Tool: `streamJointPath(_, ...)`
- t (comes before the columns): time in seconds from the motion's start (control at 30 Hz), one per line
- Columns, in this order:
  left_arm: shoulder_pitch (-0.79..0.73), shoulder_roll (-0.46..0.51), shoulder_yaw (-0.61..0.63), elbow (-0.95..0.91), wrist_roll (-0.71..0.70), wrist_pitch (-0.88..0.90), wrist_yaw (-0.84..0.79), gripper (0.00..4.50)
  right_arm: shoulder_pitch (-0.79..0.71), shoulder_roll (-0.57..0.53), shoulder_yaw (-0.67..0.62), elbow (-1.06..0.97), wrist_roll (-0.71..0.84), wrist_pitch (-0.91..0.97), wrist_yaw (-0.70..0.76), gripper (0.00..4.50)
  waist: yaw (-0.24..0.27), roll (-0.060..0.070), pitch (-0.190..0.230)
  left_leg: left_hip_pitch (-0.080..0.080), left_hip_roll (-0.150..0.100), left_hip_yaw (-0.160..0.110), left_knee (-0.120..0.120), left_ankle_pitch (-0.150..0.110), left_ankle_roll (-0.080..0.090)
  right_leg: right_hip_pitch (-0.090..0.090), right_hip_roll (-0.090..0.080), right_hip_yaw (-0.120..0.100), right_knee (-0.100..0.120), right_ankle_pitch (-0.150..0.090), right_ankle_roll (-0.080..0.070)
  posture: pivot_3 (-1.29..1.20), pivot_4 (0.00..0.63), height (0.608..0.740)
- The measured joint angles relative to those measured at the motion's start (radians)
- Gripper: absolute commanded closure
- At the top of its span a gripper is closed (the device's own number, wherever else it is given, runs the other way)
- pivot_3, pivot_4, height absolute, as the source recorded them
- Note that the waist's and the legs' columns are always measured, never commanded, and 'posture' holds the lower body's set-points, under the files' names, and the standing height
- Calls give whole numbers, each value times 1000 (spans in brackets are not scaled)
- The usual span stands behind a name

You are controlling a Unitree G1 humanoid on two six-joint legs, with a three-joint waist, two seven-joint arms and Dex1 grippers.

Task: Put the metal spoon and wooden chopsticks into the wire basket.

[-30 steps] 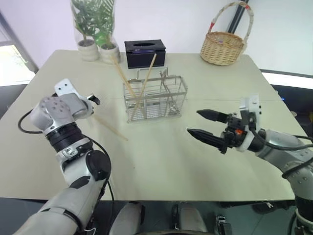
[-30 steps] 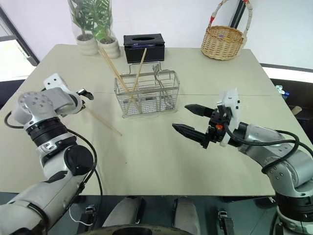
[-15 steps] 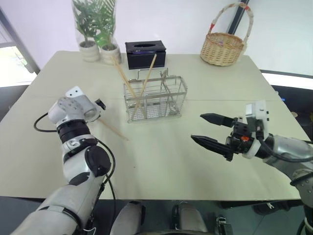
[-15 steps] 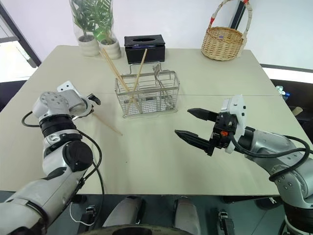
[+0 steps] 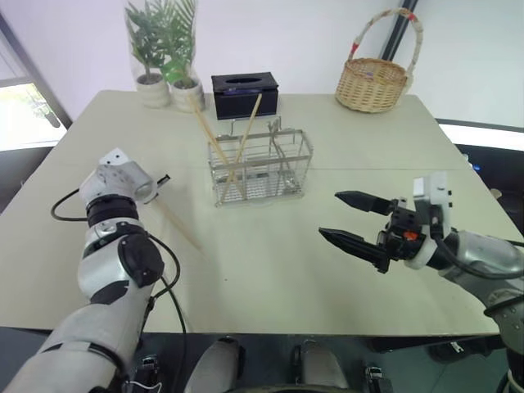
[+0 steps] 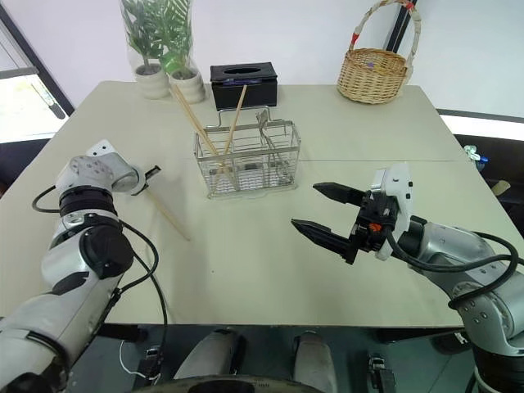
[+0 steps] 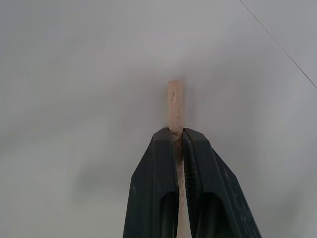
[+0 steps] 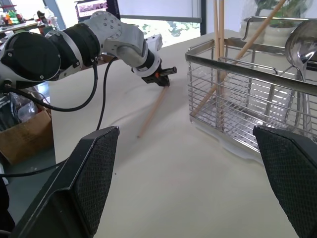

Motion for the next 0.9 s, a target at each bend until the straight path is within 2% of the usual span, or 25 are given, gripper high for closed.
streamJointPath(0.43,26,61,-8,-31,-31,0,-4,4488,-22,3,18,27,-14,-13,11,0,-6,-5,3,-7,1,-1,0,1,2,-8,0,0,0,1,-2,0,150,650)
streamJointPath(0.67,53,134,-28,-205,-32,37,-17,4488,-38,4,40,39,-22,-19,25,0,-2,-11,5,-10,0,-1,0,1,1,-9,0,0,0,1,-2,0,150,650)
streamJointPath(0.8,58,217,-124,-317,11,-100,-136,4488,-38,3,42,56,-29,-19,46,0,-2,-13,6,-10,0,-1,0,0,0,-9,0,0,0,1,-2,0,150,650)
streamJointPath(0.9,57,243,-166,-391,23,-229,-240,4488,-57,-5,42,76,-30,-19,61,0,0,-12,6,-9,0,-1,1,0,0,-8,0,0,-1,1,-2,0,150,650)
